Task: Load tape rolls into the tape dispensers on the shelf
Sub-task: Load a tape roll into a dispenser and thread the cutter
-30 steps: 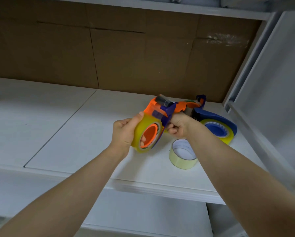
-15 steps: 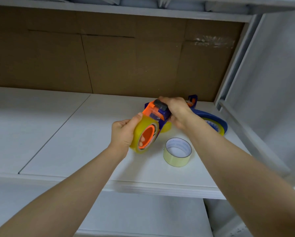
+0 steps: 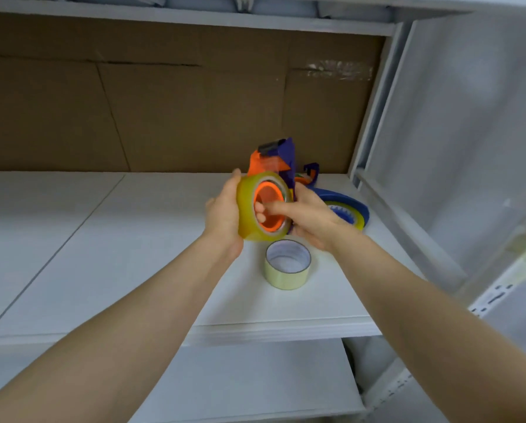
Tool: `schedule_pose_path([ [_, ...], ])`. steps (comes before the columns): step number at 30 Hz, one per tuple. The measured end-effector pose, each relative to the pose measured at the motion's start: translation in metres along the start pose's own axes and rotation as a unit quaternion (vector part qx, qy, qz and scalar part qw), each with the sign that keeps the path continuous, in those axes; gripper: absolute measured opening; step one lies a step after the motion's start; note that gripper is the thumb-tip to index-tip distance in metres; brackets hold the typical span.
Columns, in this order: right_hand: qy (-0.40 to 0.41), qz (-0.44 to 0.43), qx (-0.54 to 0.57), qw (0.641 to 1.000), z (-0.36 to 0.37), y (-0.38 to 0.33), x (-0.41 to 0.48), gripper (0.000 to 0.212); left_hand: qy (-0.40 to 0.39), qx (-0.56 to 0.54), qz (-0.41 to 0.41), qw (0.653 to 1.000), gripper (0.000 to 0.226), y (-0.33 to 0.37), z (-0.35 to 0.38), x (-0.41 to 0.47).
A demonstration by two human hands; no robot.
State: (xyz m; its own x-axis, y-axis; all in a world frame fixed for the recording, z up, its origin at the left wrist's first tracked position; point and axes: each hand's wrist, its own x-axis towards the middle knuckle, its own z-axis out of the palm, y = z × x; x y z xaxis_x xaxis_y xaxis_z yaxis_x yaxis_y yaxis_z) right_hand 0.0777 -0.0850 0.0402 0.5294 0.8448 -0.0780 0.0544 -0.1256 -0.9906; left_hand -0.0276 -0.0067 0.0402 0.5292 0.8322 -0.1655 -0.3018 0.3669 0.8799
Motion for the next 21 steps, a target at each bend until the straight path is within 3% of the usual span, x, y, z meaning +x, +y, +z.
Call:
schedule_pose_path([
  [3, 0.121, -0.031, -0.110, 0.986, -0.029, -0.004, -0.008, 0.044, -0.071, 0.050, -0.027, 0.996, 0.056, -0.008, 0.026, -0.002],
  [7, 0.191, -0.029, -0.171, 0.966, -0.074, -0.013, -0.031, 0.025, -0.091, 0.258, -0.043, 0.961, 0.078, -0.017, 0.052, -0.002],
  [9, 0.222, -0.010, -0.225, 0.949, -0.092, -0.016, -0.044, 0.023, -0.111, 0.285, -0.023, 0.952, 0.072, -0.023, 0.055, 0.000],
  [11, 0.231, 0.042, -0.258, 0.937, -0.108, -0.015, -0.056, 0.022, -0.123, 0.315, 0.006, 0.941, 0.043, -0.031, 0.051, 0.006],
  [13, 0.217, 0.122, -0.297, 0.922, -0.119, -0.011, -0.068, 0.015, -0.128, 0.435, 0.023, 0.891, 0.030, -0.039, 0.047, 0.008],
  [14, 0.212, 0.161, -0.326, 0.907, -0.124, -0.009, -0.073, 0.012, -0.139, 0.492, 0.019, 0.859, 0.037, -0.042, 0.045, 0.008],
  [17, 0.194, 0.232, -0.421, 0.855, -0.133, 0.005, -0.082, 0.013, -0.176, 0.581, -0.055, 0.793, 0.102, -0.048, 0.041, 0.008],
  [18, 0.193, 0.241, -0.447, 0.840, -0.135, 0.011, -0.083, 0.014, -0.195, 0.616, -0.073, 0.759, 0.115, -0.049, 0.040, 0.007],
  [21, 0.202, 0.266, -0.460, 0.823, -0.134, 0.033, -0.082, 0.028, -0.241, 0.733, -0.043, 0.634, 0.123, -0.054, 0.036, 0.008],
])
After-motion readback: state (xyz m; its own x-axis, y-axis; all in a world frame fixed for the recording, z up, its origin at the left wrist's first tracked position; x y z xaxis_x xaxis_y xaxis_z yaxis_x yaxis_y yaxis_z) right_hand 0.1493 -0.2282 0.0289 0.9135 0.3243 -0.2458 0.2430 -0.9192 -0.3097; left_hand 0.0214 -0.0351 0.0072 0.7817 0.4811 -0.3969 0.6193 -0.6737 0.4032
